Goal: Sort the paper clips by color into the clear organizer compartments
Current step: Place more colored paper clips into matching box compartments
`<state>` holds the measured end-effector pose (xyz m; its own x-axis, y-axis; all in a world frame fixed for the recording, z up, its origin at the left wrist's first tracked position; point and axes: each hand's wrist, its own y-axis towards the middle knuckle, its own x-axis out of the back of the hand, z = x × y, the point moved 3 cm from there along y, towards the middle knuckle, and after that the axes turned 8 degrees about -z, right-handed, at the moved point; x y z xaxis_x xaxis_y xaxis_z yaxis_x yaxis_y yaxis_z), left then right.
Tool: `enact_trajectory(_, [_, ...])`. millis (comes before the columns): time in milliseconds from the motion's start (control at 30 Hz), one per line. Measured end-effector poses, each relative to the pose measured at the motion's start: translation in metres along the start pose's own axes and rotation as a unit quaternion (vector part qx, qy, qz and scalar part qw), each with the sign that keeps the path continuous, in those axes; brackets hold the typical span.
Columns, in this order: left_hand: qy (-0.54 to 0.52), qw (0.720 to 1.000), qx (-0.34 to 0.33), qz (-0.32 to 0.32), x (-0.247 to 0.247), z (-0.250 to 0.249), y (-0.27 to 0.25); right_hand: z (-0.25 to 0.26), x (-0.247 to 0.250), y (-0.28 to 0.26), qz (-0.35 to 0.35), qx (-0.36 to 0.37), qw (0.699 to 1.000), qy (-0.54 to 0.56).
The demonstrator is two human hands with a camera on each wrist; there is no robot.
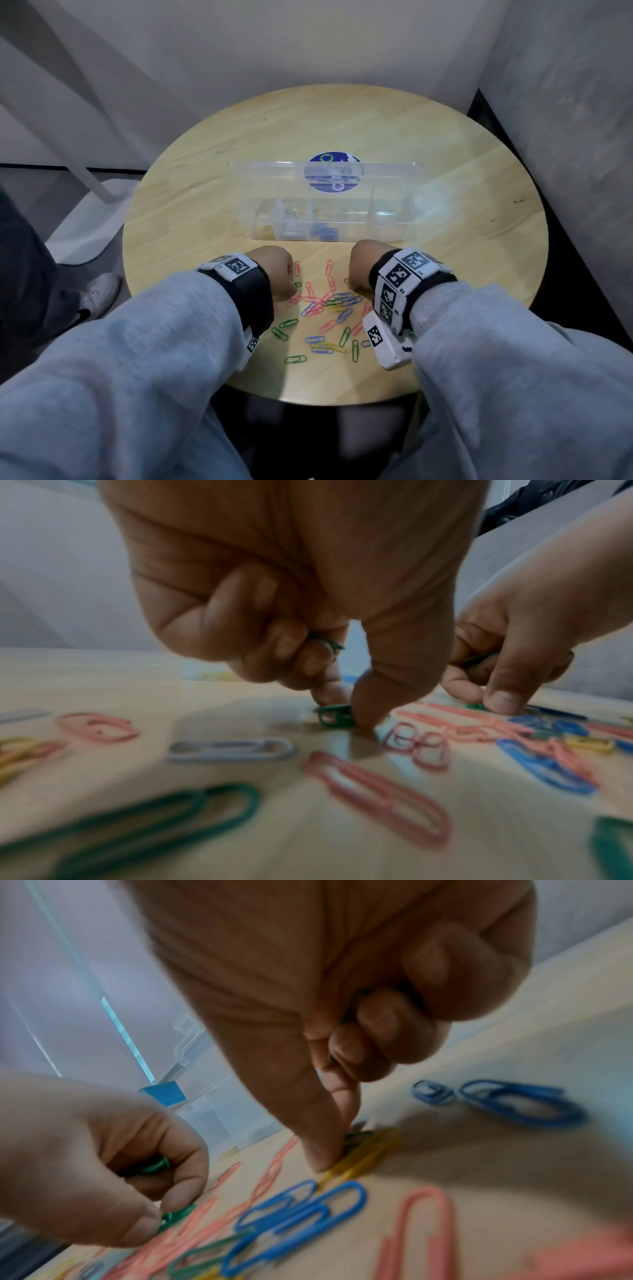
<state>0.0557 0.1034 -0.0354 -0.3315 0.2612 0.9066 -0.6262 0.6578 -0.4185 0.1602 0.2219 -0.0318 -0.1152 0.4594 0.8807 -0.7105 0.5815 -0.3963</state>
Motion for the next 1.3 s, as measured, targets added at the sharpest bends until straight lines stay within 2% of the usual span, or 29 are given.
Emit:
enact_trajectory(133, [0.034,0.999,-0.001,0.009,0.000,-0.002,-0.003,0.000,-0.002,0.000,0.066,0.018,0.993,-0.100])
enact_trajectory(200, [0.048,0.999,0.001,0.012,-0.001,-0.003,-0.005,0.000,0.007,-0.005,0.076,0.017,0.993,-0.093])
enact_trajectory(300, [0.061,0.998,0.007,0.019,-0.004,-0.005,-0.010,-0.009,0.025,-0.008,0.069,0.020,0.997,-0.013])
enact_trajectory(400, [0.084,0.996,0.002,0.018,-0.004,-0.008,-0.012,-0.022,0.043,-0.005,0.060,-0.012,0.985,0.160])
enact_trajectory(467, [0.095,0.995,-0.001,0.023,-0.003,-0.009,-0.014,-0.027,0.052,-0.003,0.057,-0.052,0.953,0.291])
enact_trajectory(567, [0.096,0.994,-0.013,0.041,-0.003,-0.007,-0.016,-0.024,0.060,0.005,0.008,-0.094,0.883,0.459])
enact_trajectory(633, [0.061,0.997,-0.011,0.048,-0.004,-0.004,-0.018,-0.022,0.062,0.010,-0.028,-0.098,0.824,0.557])
enact_trajectory(667, [0.028,0.999,-0.005,0.047,-0.003,-0.001,-0.020,-0.021,0.062,0.013,-0.047,-0.094,0.805,0.584])
enact_trajectory(700, [-0.011,0.999,0.003,0.040,-0.001,0.002,-0.020,-0.022,0.061,0.018,-0.064,-0.090,0.800,0.590])
enact_trajectory(867, [-0.178,0.984,0.023,0.009,0.023,0.011,-0.016,-0.015,0.055,0.020,-0.059,-0.060,0.829,0.553])
enact_trajectory(933, [-0.226,0.974,0.028,0.007,0.034,0.005,-0.012,-0.016,0.055,0.018,-0.067,-0.053,0.815,0.574])
enact_trajectory(1033, [-0.294,0.956,0.024,0.005,0.047,-0.012,-0.005,-0.024,0.055,0.015,-0.059,-0.065,0.769,0.633])
enact_trajectory(1067, [-0.313,0.950,0.023,0.003,0.052,-0.019,-0.003,-0.027,0.057,0.012,-0.061,-0.063,0.768,0.634])
enact_trajectory(1167, [-0.348,0.937,0.024,-0.012,0.061,-0.038,0.006,-0.038,0.065,0.004,-0.077,-0.044,0.793,0.603])
enact_trajectory(1300, [-0.388,0.919,0.050,-0.043,0.073,-0.059,0.025,-0.058,0.067,-0.005,-0.065,-0.041,0.820,0.567])
